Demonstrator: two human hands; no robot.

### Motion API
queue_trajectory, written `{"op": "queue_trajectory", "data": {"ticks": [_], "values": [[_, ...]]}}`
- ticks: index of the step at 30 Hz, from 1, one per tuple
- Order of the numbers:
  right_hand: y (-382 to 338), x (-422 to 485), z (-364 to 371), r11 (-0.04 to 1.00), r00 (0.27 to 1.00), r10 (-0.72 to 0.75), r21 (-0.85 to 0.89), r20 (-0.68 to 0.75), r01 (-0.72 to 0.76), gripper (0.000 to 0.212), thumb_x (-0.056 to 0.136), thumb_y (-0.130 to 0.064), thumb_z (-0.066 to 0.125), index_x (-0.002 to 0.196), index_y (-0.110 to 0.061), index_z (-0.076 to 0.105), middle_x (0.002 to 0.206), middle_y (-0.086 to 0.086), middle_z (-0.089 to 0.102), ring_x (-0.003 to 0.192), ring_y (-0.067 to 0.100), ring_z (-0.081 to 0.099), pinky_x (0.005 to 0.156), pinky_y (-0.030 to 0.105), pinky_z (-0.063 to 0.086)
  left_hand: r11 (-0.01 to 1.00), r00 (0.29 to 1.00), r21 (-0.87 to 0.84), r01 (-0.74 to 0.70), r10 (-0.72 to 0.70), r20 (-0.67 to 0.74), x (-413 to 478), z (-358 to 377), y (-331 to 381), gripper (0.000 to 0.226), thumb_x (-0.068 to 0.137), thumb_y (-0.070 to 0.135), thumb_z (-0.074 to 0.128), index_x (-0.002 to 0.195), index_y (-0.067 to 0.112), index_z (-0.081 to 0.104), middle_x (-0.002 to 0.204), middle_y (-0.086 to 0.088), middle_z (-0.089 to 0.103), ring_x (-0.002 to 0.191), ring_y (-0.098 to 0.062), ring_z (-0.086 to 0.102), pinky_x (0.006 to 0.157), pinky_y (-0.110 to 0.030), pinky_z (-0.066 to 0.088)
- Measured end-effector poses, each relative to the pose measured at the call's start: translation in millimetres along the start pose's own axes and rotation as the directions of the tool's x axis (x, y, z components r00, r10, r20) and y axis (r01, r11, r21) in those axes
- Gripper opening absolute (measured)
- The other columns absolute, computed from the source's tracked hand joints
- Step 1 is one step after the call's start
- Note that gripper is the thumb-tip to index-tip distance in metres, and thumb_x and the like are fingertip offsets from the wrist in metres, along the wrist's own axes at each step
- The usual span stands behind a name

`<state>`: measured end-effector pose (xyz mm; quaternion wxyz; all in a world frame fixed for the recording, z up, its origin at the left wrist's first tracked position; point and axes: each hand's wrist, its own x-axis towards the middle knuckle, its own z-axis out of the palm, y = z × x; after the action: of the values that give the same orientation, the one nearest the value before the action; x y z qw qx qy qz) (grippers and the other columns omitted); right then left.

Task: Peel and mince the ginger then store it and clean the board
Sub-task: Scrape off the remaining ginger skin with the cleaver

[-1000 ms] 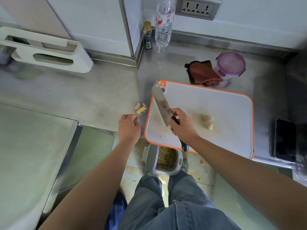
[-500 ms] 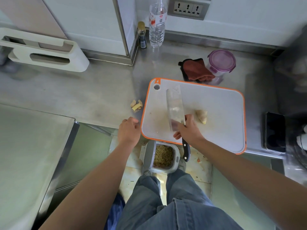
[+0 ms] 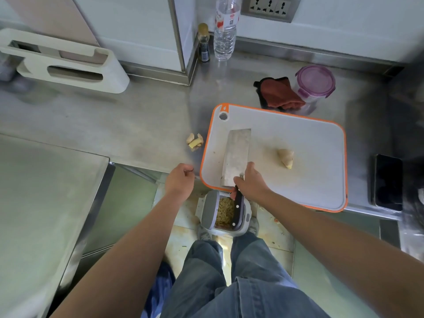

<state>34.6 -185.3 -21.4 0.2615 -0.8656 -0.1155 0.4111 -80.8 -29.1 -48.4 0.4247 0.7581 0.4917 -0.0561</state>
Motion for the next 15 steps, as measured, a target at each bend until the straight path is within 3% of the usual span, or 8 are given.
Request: {"op": "queue_trajectory", "data": {"ticks": [2,6,8,11,15], "values": [[-10,3,6,1.000,1.000,-0.024,-0.010,0.014,0.024,0.019,0.095,-0.012,0.045,0.104,-0.008,0.028,0.078,0.004,0.049,0.065,0.015,0.052,0.051,0.030,0.044,0.998,1.000,-0.055,0.022,-0.021,0.013,4,-5,-6,0.031,0.092,0.011,0.045,0.117,0.015,0.062,0.114,-0.005,0.067,0.102,-0.028,0.062,0.086,-0.038,0.051],[-33,13,18,0.998,0.998,-0.057,0.036,0.021,0.057,0.024,0.093,-0.013,0.047,0.110,-0.007,0.032,0.089,0.012,0.056,0.073,0.028,0.061,0.064,0.045,0.056,0.988,0.997,-0.133,0.076,-0.071,0.042,11,-12,-11,0.030,0.090,0.010,0.047,0.114,0.017,0.064,0.107,-0.007,0.069,0.100,-0.030,0.063,0.082,-0.039,0.052],[-44,18,21,0.996,0.998,-0.062,0.061,-0.019,0.063,0.022,0.094,-0.010,0.046,0.110,-0.005,0.033,0.085,0.012,0.053,0.068,0.024,0.058,0.059,0.040,0.051,0.987,0.996,-0.143,0.074,-0.066,0.059,13,-16,-13,0.029,0.089,0.010,0.048,0.112,0.017,0.065,0.100,-0.004,0.071,0.100,-0.027,0.063,0.082,-0.038,0.052],[-58,24,22,0.955,0.996,-0.062,0.286,-0.057,0.076,0.017,0.094,-0.005,0.044,0.105,-0.010,0.033,0.084,0.019,0.057,0.054,0.028,0.065,0.052,0.043,0.057,0.983,0.995,-0.174,0.061,-0.046,0.093,15,-20,-15,0.028,0.090,0.010,0.046,0.110,0.016,0.064,0.087,0.000,0.070,0.099,-0.027,0.064,0.080,-0.040,0.052],[-68,29,19,0.933,0.987,-0.126,0.327,-0.097,0.151,0.017,0.094,-0.005,0.042,0.108,-0.008,0.033,0.079,0.021,0.060,0.054,0.034,0.067,0.053,0.048,0.057,0.981,0.993,-0.184,0.055,-0.035,0.112,19,-24,-14,0.030,0.089,0.009,0.043,0.110,0.013,0.064,0.080,0.002,0.065,0.093,-0.024,0.064,0.066,-0.030,0.043]]}}
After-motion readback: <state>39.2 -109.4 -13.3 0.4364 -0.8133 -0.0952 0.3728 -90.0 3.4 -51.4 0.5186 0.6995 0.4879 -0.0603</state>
